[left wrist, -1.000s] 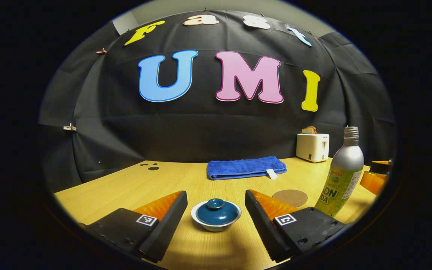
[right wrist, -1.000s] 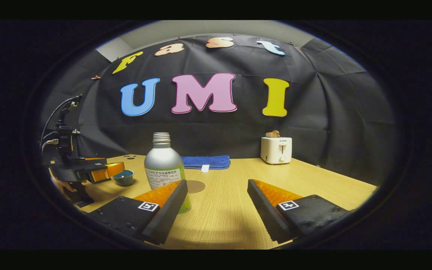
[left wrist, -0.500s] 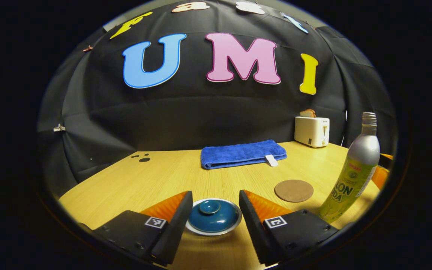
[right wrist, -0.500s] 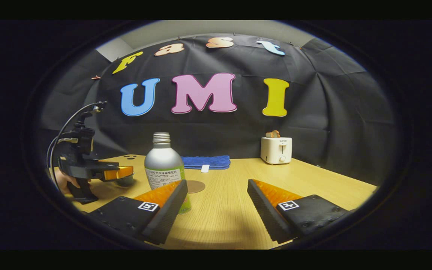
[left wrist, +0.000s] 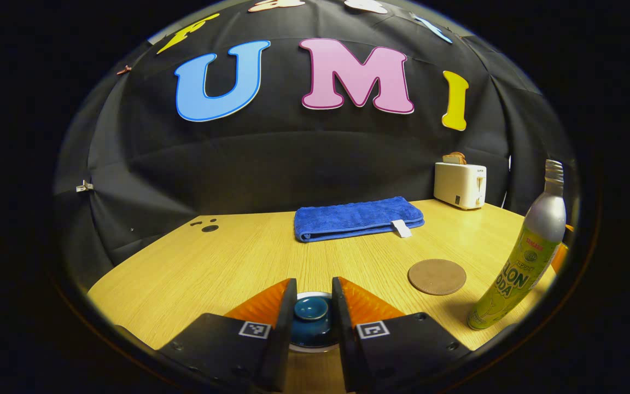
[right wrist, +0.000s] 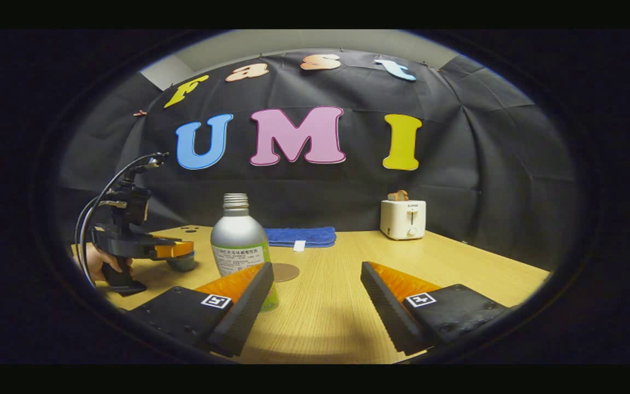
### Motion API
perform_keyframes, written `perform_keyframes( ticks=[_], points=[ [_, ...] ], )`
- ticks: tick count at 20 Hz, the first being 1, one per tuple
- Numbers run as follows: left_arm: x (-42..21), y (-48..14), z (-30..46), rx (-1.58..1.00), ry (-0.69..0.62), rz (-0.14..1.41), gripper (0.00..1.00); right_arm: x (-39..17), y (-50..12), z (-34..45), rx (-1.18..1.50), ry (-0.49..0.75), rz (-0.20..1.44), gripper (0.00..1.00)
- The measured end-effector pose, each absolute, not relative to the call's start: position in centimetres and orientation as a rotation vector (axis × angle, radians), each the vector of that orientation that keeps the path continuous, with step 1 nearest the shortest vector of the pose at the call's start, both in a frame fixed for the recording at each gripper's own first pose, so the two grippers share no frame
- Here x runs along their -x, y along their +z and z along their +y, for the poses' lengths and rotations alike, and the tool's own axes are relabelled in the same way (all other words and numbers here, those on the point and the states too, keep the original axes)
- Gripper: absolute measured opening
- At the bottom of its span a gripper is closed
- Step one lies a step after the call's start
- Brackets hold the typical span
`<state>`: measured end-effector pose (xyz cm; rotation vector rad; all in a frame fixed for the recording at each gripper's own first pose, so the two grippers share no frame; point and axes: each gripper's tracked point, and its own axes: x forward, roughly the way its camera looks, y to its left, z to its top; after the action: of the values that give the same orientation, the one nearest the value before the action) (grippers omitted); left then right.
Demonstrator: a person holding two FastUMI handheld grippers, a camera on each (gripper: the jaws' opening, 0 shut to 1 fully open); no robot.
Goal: Open the teacup lid with one hand, grasp the water bottle and pour water into the teacup with the other hand; after pouring, place the water bottle on the coaster and then close the teacup lid.
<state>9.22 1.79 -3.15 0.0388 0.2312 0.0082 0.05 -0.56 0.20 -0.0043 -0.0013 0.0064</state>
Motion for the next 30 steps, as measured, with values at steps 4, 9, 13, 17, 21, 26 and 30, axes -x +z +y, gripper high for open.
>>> perform_keyframes(
  ticks=[4,9,13,17,21,26,30],
  points=[
    [-9.2,-3.3,1.8,-0.039,0.015,0.229,0.34,0.0,0.2,-0.3,0.004,0.017,-0.001,0.99],
    [-8.6,-2.0,2.0,-0.005,0.011,0.15,0.32,0.2,0.1,0.6,0.003,0.064,0.001,0.99],
    [-6.9,-1.5,2.1,-0.013,0.006,0.097,0.32,0.3,0.1,1.5,0.001,0.12,0.002,0.99],
    [-4.5,-0.8,2.3,-0.003,-0.008,0.049,0.32,1.4,0.1,2.8,0.0,0.157,0.002,0.99],
    [-1.9,-0.3,2.8,0.0,-0.033,0.006,0.32,2.0,0.1,4.6,0.001,0.184,0.004,0.99],
    [-1.2,-0.3,3.2,-0.001,-0.072,-0.005,0.32,0.9,0.0,6.4,0.001,0.172,0.004,0.99],
    [-1.2,-0.2,4.0,-0.002,-0.083,-0.006,0.32,-1.5,0.0,7.6,0.002,0.143,0.004,0.99]
  ],
)
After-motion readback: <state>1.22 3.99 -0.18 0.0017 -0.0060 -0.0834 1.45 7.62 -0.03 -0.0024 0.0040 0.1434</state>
